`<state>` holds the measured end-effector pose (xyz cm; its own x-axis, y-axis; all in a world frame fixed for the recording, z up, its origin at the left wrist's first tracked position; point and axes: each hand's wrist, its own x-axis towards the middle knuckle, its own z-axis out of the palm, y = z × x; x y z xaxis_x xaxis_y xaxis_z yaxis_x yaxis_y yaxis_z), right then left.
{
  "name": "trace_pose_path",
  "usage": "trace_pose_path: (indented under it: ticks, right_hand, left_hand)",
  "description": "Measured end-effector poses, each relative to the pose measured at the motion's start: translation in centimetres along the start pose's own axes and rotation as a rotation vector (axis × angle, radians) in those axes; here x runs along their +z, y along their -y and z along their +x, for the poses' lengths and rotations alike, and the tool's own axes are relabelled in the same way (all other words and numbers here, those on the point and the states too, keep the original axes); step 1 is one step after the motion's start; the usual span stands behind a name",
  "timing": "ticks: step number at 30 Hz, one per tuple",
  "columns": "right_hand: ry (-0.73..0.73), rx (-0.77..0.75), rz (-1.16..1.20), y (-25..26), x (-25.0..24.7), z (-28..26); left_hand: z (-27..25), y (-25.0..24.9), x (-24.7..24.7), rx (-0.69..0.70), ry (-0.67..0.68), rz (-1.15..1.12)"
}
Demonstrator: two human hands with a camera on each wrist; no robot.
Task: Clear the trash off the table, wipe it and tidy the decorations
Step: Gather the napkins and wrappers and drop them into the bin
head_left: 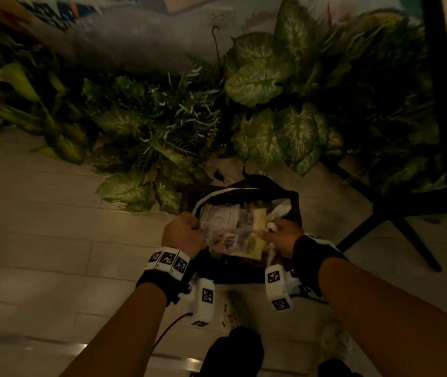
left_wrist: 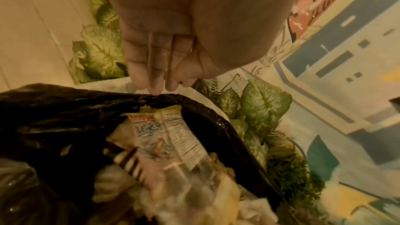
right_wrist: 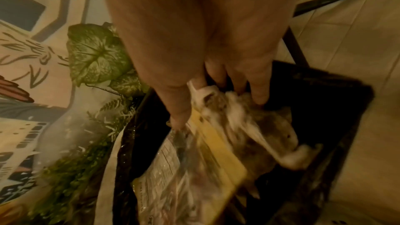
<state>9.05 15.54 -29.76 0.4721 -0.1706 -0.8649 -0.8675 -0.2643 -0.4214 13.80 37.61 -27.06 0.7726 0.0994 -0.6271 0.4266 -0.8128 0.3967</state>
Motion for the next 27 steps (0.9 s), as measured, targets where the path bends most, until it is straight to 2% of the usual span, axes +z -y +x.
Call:
trace_pose_path:
  ticks: [3, 6, 12, 15, 18, 21, 24, 27]
  right_hand:
    - [-0.006, 0.014, -0.091, 0.2, -1.0, -1.2]
    - [-0.01, -0.043, -0.163, 1.8, -2.8, -3.5]
    - [0.044, -0.329, -0.266, 5.9, -8.0, -12.7]
    - [0.046, -0.479, -0.442, 6.2, -12.5, -18.9]
    - [-0.003, -0.586, -0.554, 4.4, -18.7, -25.1]
    - [-0.091, -0.61, -0.551, 1.1, -25.5, -29.9]
    - [-0.241, -0.563, -0.494, -3.5, -32.6, -33.2]
    - [-0.361, -0.503, -0.489, -8.7, -39.4, -35.0]
  left_hand:
    - [-0.6, -0.6, -0.5, 0.039, -0.037, -0.026]
    - [-1.8, -2.3, -1.5, 0.075, -0.038, -0.041]
    - [-5.7, -9.1, -3.9, 0.216, -0.024, 0.014]
    - [-8.7, -14.4, -4.7, 0.302, -0.019, 0.023]
    - [-12.6, -20.6, -4.5, 0.445, -0.019, -0.022]
    - [-16.7, -26.6, -3.5, 0.615, -0.042, -0.118]
    - [-21.1, -32.3, -1.3, 0.733, -0.014, -0.131]
    - [-25.1, -37.0, 2.2, 0.804, 0.07, -0.106]
